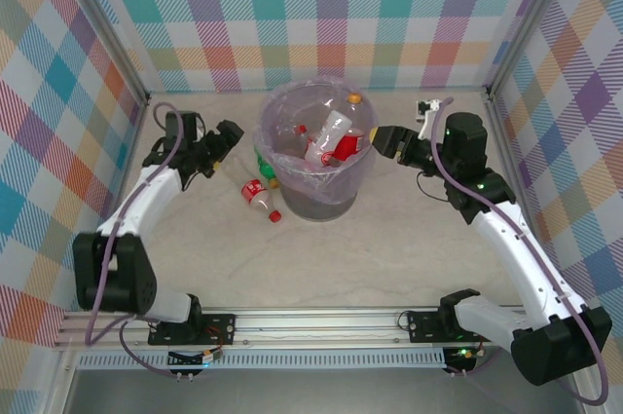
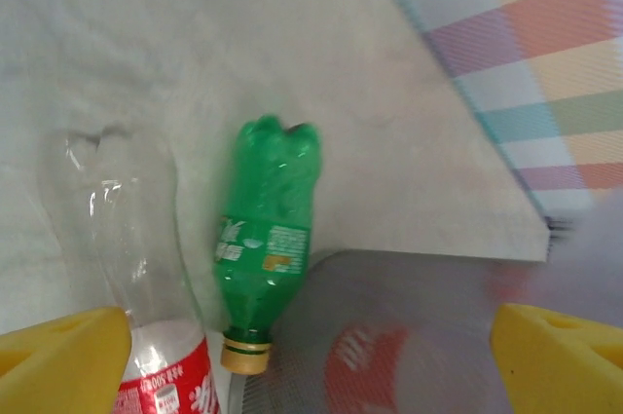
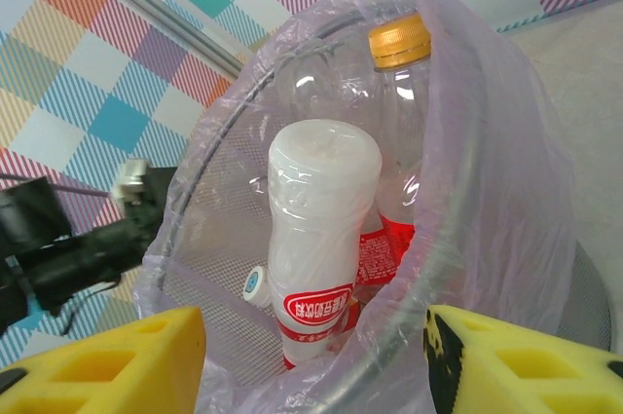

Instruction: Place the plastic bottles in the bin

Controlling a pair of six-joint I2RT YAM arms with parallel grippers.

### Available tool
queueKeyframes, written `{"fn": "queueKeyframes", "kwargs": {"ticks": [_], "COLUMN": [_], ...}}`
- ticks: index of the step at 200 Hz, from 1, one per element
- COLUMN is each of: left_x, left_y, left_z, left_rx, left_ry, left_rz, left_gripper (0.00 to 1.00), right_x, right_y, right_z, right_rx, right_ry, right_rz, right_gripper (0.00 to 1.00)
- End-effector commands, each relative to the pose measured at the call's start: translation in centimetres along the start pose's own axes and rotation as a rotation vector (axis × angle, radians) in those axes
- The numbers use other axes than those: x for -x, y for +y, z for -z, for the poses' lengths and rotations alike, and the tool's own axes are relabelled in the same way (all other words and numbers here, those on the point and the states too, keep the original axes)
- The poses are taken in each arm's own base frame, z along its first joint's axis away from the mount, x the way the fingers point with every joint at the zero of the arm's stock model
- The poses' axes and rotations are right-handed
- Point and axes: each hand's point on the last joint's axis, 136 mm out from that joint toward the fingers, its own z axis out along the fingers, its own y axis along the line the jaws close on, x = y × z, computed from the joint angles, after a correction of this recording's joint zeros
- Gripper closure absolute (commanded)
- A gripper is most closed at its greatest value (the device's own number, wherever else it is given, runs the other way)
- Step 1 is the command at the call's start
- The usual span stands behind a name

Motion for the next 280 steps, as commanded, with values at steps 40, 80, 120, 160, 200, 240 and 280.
{"fn": "queueKeyframes", "kwargs": {"ticks": [40, 80, 120, 160, 200, 240, 280], "left_x": [-0.5, -1.4, -2.9, -3.5, -3.4, -2.5, -1.0], "left_y": [6.1, 7.9, 9.0, 9.5, 9.5, 9.0, 7.2], "left_z": [-4.5, -6.6, -8.6, -9.3, -8.8, -7.3, -4.5], "left_rx": [0.165, 0.215, 0.228, 0.254, 0.269, 0.283, 0.276], "left_ry": [-0.039, -0.034, -0.002, 0.000, -0.015, -0.049, -0.108], "left_rz": [0.109, 0.121, 0.153, 0.148, 0.138, 0.108, 0.053], "left_gripper": [0.00, 0.00, 0.02, 0.13, 0.24, 0.34, 0.39], "right_x": [0.6, 0.5, 0.5, 0.3, 0.1, 0.0, 0.0], "right_y": [0.7, 0.7, 0.6, 0.2, 0.1, -0.2, -0.2], "right_z": [2.9, 2.8, 2.7, 1.8, 1.0, 0.7, 0.9], "right_rx": [-0.057, -0.055, -0.058, -0.051, -0.038, -0.046, -0.047], "right_ry": [-0.056, -0.051, -0.053, -0.025, -0.008, -0.002, -0.007], "right_rz": [0.085, 0.082, 0.073, 0.057, 0.043, 0.040, 0.044], "right_gripper": [0.37, 0.37, 0.37, 0.40, 0.43, 0.43, 0.43]}}
